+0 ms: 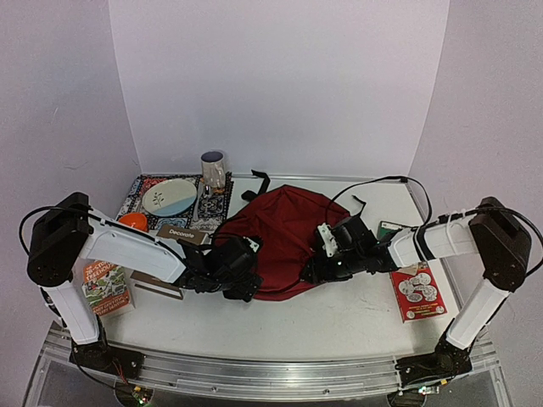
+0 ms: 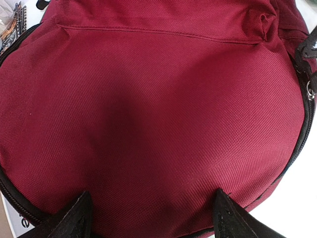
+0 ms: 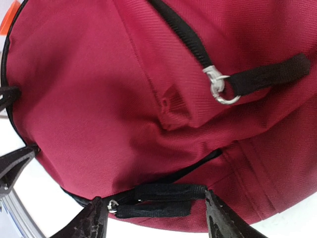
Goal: Pack the student bag
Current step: Adjust the largest pocket of the bag to the student bag.
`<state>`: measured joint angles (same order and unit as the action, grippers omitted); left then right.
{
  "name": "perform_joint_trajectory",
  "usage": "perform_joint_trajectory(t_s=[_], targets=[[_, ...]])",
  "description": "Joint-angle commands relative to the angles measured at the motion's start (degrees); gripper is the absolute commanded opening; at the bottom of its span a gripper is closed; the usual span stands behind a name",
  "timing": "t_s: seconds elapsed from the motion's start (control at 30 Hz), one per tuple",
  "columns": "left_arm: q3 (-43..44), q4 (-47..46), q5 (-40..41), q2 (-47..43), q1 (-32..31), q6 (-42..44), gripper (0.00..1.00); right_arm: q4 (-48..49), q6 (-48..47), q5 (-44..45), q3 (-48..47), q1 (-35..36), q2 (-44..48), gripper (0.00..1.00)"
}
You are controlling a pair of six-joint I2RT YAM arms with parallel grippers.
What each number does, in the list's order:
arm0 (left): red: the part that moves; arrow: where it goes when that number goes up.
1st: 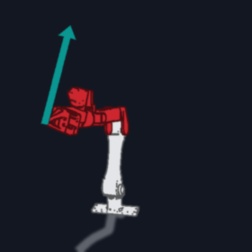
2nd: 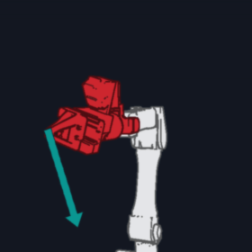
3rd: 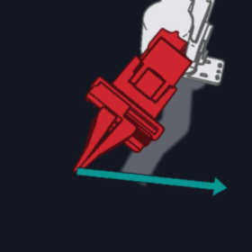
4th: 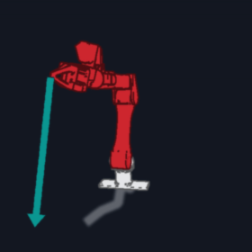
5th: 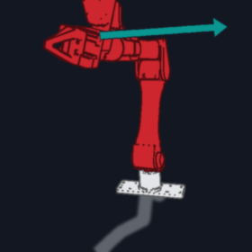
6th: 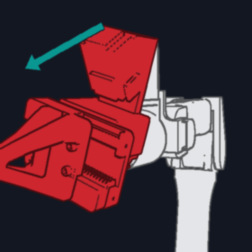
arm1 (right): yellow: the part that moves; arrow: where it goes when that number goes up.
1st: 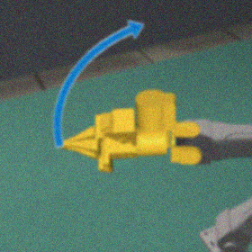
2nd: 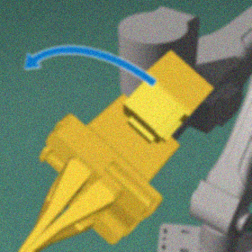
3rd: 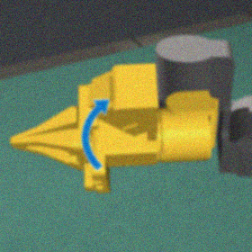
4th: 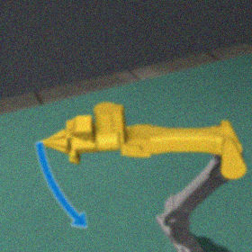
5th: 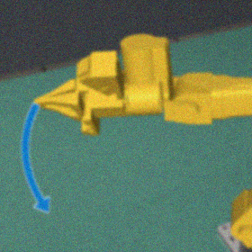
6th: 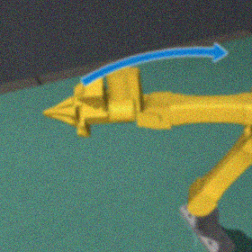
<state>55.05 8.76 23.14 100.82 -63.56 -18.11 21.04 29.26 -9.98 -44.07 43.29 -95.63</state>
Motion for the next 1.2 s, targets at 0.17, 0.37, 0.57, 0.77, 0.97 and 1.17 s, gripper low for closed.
perform_joint_trajectory(t_s=[0.17, 0.37, 0.57, 0.77, 0.97, 1.17], targets=[[0.39, -1.97, -1.64, -0.61, 0.19, -1.02, 0.84, 0.16, -0.69, -7.28, 0.21, -0.22, -1.99, 0.70], [0.58, -2.42, -2.11, -0.39, 0.18, -1.10, 0.84, 0.14, -0.96, -12.58, -0.26, 1.61, -0.85, 0.63], [0.26, -2.86, -1.93, -0.47, 0.19, -1.12, 0.84, 0.14, -0.39, -14.86, -2.81, 4.06, 0.89, 0.54], [-0.73, -3.14, -0.04, -1.20, 0.19, -1.04, 0.84, -0.14, -1.27, -18.23, -6.61, 6.34, 0.70, 0.52], [-1.75, -3.98, 0.67, -2.99, 0.19, -1.33, 0.84, -4.37, -2.47, -7.52, -7.00, 7.05, 3.45, 0.52], [-2.39, -5.57, -1.28, -5.35, 0.19, -0.96, 0.83, -7.67, -2.90, 3.69, -4.53, 5.10, 6.76, 0.52]])
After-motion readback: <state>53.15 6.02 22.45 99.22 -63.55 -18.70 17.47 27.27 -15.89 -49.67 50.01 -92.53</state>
